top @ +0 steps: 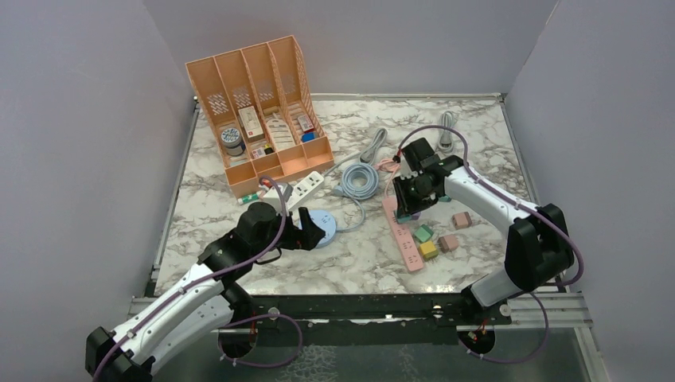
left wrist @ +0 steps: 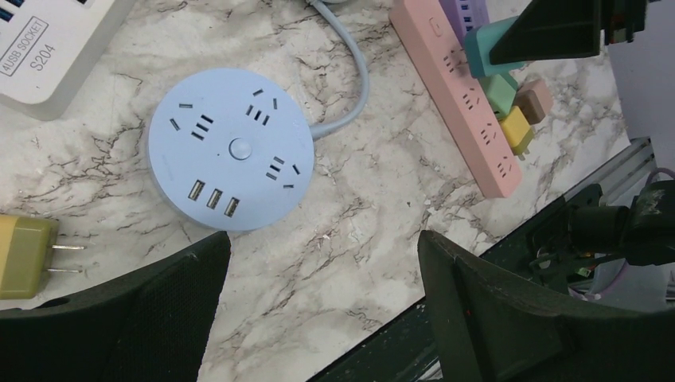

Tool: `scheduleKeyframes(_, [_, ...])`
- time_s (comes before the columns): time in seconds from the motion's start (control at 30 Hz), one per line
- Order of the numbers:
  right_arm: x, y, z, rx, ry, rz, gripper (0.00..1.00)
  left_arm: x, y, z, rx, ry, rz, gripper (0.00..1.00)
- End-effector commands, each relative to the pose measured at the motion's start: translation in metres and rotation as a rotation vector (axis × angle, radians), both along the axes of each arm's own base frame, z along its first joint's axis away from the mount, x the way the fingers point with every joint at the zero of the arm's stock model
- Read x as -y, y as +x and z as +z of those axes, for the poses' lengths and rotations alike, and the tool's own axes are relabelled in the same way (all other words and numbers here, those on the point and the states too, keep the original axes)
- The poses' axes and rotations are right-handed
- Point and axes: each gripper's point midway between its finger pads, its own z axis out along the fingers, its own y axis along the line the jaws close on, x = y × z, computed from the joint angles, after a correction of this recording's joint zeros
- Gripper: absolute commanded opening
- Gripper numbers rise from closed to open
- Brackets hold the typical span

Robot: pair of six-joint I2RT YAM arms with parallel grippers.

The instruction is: Insert the plug

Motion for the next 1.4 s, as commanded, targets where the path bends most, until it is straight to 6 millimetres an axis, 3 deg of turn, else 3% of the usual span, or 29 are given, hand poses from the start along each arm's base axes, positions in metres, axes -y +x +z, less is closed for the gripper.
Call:
scheduleKeyframes(0.0, [-0.014,0.001,0.004,-0.005,0.046,0.044,0.01,0.004,0.009,0.029,0.092,-0.093,0.03,0.9])
scheduleKeyframes(0.33, [-0.018,0.004,-0.006,-0.019,0.013,0.061,0.01,-0.002,0.015,0.036,0.123,-0.073,0.065,0.9])
scheduleKeyframes(0.57, [-0.006,0.003,-0.012,-0.041,-0.097,0.052,0.01,-0.001,0.016,0.038,0.131,-0.081,0.065,0.9])
scheduleKeyframes(0.73, [-0.008,0.002,-0.016,-0.06,-0.123,0.04,0.01,-0.002,0.022,0.045,0.16,-0.061,0.068,0.9])
scheduleKeyframes(1.17, [-0.03,0.002,-0.046,-0.086,-0.177,-0.04,0.01,-0.013,0.035,0.064,0.238,-0.021,0.129,0.9])
scheduleKeyframes(1.37, [-0.027,-0.001,-0.065,-0.067,-0.185,-0.099,0.01,-0.018,0.037,0.064,0.251,-0.008,0.15,0.9])
